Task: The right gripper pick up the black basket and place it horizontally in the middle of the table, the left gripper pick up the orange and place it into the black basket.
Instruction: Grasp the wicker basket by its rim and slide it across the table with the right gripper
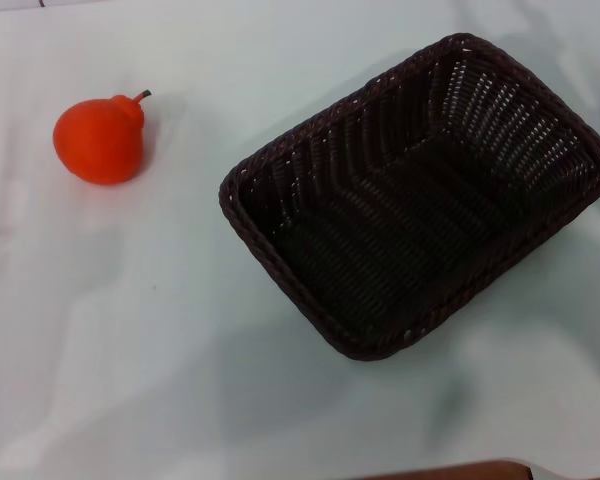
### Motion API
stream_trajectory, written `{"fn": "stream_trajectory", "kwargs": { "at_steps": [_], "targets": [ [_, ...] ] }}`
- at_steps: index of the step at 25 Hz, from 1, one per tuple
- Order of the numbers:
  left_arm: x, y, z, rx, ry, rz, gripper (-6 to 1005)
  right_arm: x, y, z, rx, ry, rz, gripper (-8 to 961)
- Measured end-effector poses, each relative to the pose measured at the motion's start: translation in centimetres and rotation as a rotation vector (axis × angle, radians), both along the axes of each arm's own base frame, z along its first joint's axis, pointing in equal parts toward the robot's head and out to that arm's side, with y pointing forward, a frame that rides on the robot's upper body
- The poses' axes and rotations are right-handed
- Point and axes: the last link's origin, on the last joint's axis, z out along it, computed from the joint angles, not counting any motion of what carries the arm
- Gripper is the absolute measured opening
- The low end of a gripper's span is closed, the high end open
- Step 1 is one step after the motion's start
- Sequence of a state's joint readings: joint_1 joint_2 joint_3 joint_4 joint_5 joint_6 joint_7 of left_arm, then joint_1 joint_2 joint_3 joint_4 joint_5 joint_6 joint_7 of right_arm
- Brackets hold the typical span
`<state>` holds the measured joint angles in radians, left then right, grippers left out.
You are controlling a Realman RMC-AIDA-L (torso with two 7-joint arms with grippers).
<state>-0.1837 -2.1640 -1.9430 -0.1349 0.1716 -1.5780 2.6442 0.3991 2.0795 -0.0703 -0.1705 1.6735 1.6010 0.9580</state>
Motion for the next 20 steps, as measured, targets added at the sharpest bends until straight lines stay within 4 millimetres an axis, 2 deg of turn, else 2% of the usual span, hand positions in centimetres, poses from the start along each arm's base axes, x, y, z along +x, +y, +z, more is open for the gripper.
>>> {"fn": "stream_trajectory", "kwargs": {
  "at_steps": [7, 11, 14, 18, 20],
  "targets": [
    [0.0, 0.1, 0.2, 0.008, 0.006, 0.001, 907, 0.2, 0.0, 0.7, -0.105, 0.003, 0.031, 945],
    [0.0, 0.1, 0.3, 0.012, 0.006, 0.001, 907, 0.1, 0.2, 2.4, -0.229, 0.005, 0.055, 945],
    [-0.2, 0.5, 0.3, 0.002, 0.009, 0.013, 908, -0.3, 0.7, 4.4, -0.402, -0.004, 0.040, 946],
    [-0.3, 0.9, 0.4, -0.006, 0.011, 0.021, 908, -0.7, 2.1, 7.4, -0.676, -0.090, -0.130, 946],
    [-0.3, 1.0, 0.4, -0.006, 0.011, 0.022, 908, -1.7, 2.8, 8.4, -0.825, -0.141, -0.211, 946]
  ]
}}
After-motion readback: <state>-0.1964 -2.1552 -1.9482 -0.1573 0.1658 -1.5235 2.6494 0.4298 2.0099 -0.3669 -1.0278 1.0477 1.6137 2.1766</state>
